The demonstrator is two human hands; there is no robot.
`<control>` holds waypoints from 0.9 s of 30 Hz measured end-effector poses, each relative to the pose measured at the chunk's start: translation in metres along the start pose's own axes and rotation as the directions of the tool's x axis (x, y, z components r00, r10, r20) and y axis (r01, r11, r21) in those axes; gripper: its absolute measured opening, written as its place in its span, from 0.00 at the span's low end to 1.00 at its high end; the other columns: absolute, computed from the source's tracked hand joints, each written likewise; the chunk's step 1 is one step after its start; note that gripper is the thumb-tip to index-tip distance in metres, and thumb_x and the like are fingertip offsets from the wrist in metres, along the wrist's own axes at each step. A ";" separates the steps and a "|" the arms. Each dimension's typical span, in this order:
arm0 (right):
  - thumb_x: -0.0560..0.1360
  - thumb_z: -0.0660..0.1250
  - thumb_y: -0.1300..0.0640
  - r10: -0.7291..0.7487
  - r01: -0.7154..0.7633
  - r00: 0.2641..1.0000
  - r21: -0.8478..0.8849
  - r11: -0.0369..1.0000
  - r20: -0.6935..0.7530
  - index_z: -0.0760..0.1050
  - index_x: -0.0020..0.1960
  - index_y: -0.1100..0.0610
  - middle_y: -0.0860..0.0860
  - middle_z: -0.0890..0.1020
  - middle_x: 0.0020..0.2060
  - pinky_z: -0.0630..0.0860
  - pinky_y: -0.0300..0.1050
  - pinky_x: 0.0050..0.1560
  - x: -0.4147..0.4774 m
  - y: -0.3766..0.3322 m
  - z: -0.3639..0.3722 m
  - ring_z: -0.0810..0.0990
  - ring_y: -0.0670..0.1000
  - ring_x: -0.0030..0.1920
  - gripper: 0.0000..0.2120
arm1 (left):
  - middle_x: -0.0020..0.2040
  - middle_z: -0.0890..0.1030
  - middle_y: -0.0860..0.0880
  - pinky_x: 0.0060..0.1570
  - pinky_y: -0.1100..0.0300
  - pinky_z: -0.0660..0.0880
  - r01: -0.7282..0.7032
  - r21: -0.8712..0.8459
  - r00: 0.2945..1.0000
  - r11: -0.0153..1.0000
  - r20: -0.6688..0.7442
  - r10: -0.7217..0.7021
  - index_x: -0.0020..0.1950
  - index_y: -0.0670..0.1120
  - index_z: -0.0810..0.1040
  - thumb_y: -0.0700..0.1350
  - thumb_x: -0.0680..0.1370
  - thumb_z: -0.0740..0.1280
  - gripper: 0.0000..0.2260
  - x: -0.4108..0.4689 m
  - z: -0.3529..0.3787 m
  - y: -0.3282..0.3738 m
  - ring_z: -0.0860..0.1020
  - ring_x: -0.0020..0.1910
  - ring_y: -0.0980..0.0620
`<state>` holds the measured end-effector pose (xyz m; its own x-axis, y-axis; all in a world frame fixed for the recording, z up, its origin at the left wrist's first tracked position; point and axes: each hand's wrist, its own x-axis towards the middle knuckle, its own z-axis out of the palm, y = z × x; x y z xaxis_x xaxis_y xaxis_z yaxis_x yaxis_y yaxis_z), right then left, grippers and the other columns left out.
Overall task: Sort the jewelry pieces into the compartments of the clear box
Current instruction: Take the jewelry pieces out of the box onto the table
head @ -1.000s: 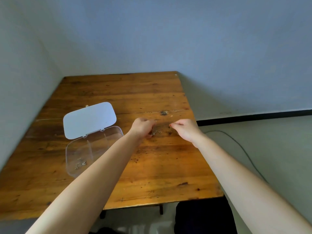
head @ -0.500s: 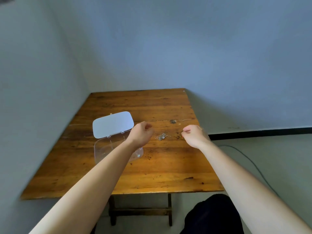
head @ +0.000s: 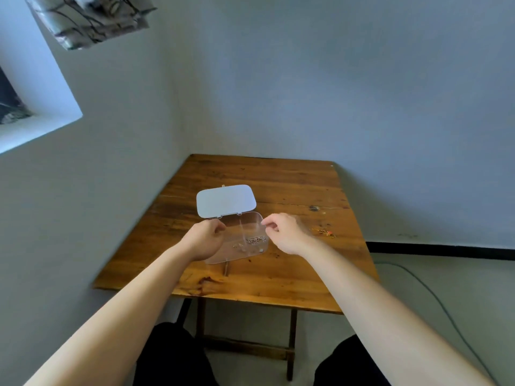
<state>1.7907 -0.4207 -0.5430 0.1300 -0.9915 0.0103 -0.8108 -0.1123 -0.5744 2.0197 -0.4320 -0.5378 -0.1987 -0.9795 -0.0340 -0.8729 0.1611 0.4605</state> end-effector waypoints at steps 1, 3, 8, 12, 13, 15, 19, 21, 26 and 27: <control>0.82 0.60 0.57 -0.028 0.029 0.999 -0.026 0.999 0.034 0.78 0.65 0.50 0.51 0.78 0.65 0.75 0.44 0.54 0.004 -0.002 0.005 0.78 0.51 0.58 0.15 | 0.58 0.82 0.46 0.45 0.60 0.72 -0.009 0.031 1.000 0.999 0.030 0.008 0.63 0.45 0.78 0.43 0.79 0.62 0.14 0.003 0.000 -0.005 0.79 0.53 0.48; 0.82 0.60 0.59 -0.064 0.075 0.991 -0.092 0.993 0.120 0.77 0.66 0.51 0.52 0.78 0.67 0.75 0.49 0.61 0.013 -0.005 0.014 0.76 0.54 0.64 0.16 | 0.54 0.82 0.47 0.43 0.59 0.73 -0.032 0.097 0.996 0.995 0.084 0.024 0.59 0.46 0.79 0.43 0.79 0.61 0.12 0.010 0.002 -0.013 0.78 0.49 0.49; 0.81 0.56 0.60 -0.073 0.158 0.954 -0.281 0.947 0.291 0.76 0.68 0.50 0.53 0.76 0.70 0.74 0.54 0.64 0.035 -0.004 0.026 0.74 0.57 0.68 0.19 | 0.46 0.84 0.50 0.39 0.55 0.81 -0.114 0.219 0.989 0.969 0.114 0.090 0.50 0.48 0.82 0.45 0.78 0.62 0.09 0.032 0.018 -0.019 0.79 0.40 0.52; 0.80 0.56 0.62 -0.049 0.160 0.949 -0.343 0.926 0.311 0.78 0.66 0.52 0.55 0.80 0.64 0.77 0.51 0.55 0.050 -0.008 0.023 0.78 0.59 0.61 0.20 | 0.48 0.85 0.53 0.45 0.55 0.82 -0.191 0.229 0.973 0.954 0.172 0.154 0.54 0.51 0.85 0.47 0.78 0.68 0.08 0.050 0.028 -0.012 0.81 0.42 0.54; 0.78 0.57 0.64 -0.030 0.155 0.946 -0.372 0.915 0.322 0.79 0.65 0.52 0.55 0.81 0.61 0.78 0.50 0.50 0.054 -0.009 0.022 0.79 0.60 0.57 0.21 | 0.48 0.85 0.53 0.45 0.55 0.82 -0.201 0.233 0.969 0.951 0.188 0.159 0.55 0.51 0.84 0.48 0.77 0.69 0.08 0.053 0.031 -0.010 0.81 0.42 0.54; 0.75 0.58 0.69 0.009 0.167 0.931 -0.451 0.877 0.364 0.80 0.63 0.56 0.57 0.82 0.56 0.78 0.50 0.43 0.059 -0.011 0.023 0.80 0.60 0.50 0.21 | 0.49 0.85 0.53 0.45 0.55 0.82 -0.208 0.248 0.964 0.946 0.217 0.154 0.58 0.52 0.83 0.49 0.77 0.70 0.10 0.058 0.037 -0.007 0.81 0.43 0.54; 0.74 0.59 0.71 0.002 0.247 0.907 -0.536 0.808 0.422 0.78 0.56 0.59 0.55 0.77 0.46 0.73 0.50 0.39 0.061 -0.014 0.025 0.75 0.58 0.44 0.16 | 0.53 0.84 0.52 0.47 0.54 0.82 -0.215 0.277 0.960 0.936 0.236 0.150 0.65 0.56 0.78 0.50 0.77 0.71 0.16 0.062 0.048 -0.005 0.82 0.46 0.52; 0.75 0.59 0.72 -0.003 0.273 0.901 -0.561 0.781 0.434 0.78 0.54 0.60 0.54 0.75 0.44 0.71 0.49 0.38 0.062 -0.015 0.028 0.76 0.57 0.44 0.14 | 0.54 0.84 0.52 0.48 0.54 0.82 -0.223 0.295 0.961 0.929 0.226 0.159 0.65 0.55 0.78 0.50 0.77 0.70 0.16 0.064 0.051 -0.006 0.82 0.47 0.51; 0.75 0.59 0.72 0.022 0.279 0.884 -0.565 0.776 0.467 0.79 0.57 0.61 0.55 0.76 0.51 0.73 0.49 0.40 0.063 -0.019 0.029 0.79 0.59 0.50 0.16 | 0.53 0.84 0.53 0.49 0.55 0.81 -0.187 0.261 0.971 0.947 0.196 0.138 0.61 0.56 0.82 0.51 0.78 0.70 0.12 0.063 0.051 -0.006 0.82 0.46 0.52; 0.75 0.58 0.72 0.030 0.277 0.878 -0.557 0.783 0.478 0.79 0.57 0.62 0.56 0.76 0.51 0.73 0.49 0.40 0.063 -0.019 0.027 0.78 0.59 0.50 0.16 | 0.53 0.84 0.54 0.49 0.55 0.81 -0.176 0.235 0.974 0.956 0.184 0.134 0.59 0.57 0.83 0.51 0.78 0.70 0.11 0.062 0.051 -0.007 0.81 0.46 0.53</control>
<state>1.8302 -0.4794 -0.5537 0.3625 -0.8422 -0.3990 -0.9169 -0.3991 0.0094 1.9904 -0.4881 -0.5880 -0.3923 -0.9099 -0.1350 -0.9043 0.3546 0.2376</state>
